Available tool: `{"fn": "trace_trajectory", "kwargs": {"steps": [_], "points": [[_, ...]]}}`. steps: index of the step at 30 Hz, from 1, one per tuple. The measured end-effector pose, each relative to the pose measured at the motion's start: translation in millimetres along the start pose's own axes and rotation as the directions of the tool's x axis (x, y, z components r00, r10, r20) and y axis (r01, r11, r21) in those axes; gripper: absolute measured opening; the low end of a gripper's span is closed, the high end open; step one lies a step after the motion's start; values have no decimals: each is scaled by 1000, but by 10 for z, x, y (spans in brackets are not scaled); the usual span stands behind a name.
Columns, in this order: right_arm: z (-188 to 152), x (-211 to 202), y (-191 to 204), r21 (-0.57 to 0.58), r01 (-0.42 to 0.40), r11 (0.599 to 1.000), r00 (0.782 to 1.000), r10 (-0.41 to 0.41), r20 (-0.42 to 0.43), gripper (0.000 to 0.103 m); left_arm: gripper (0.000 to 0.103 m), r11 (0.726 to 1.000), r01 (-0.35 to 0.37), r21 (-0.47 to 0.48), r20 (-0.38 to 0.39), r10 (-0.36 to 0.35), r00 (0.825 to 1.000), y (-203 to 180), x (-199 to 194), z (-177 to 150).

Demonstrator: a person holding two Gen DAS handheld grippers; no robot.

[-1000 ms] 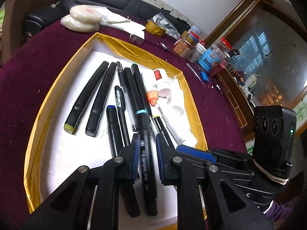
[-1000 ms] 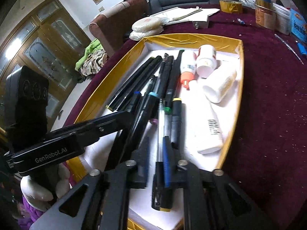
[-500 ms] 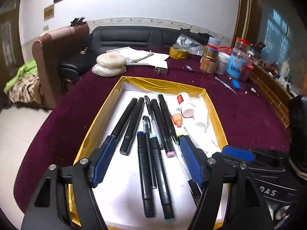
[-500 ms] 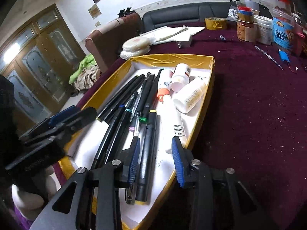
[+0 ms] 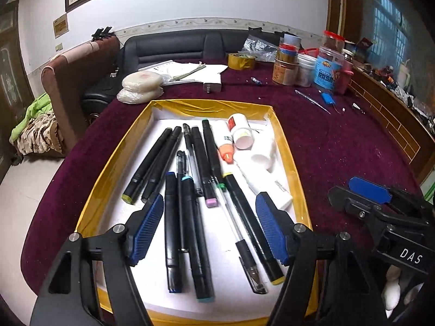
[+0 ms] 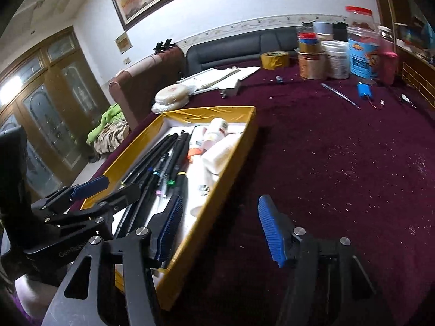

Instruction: Organize rigid objects

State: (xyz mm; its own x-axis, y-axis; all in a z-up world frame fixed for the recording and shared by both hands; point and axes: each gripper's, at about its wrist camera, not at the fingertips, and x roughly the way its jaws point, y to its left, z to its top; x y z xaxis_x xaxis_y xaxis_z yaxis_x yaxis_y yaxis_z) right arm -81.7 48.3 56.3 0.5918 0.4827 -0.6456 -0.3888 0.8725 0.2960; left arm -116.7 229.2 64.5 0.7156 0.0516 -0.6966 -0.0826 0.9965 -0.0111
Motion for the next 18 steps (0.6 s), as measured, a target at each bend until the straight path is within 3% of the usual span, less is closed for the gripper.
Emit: {"fn": "trace_trajectory", "kwargs": {"steps": [15,17,18], "points": [[-145,-92,-146,19,32,999,999,-32,-8,55,70,999,-9,32,-23,10,1000,-198,-28,-91],[-148,-107,-133,12,36,999,999,-36,-4,55,70,1000,-14,26,-4,14,1000,-192,-67,-93],[-147,-116,-122,8,38,999,999,-38,-1,55,70,999,-32,11,41,32,999,-172,-153,-92]]}}
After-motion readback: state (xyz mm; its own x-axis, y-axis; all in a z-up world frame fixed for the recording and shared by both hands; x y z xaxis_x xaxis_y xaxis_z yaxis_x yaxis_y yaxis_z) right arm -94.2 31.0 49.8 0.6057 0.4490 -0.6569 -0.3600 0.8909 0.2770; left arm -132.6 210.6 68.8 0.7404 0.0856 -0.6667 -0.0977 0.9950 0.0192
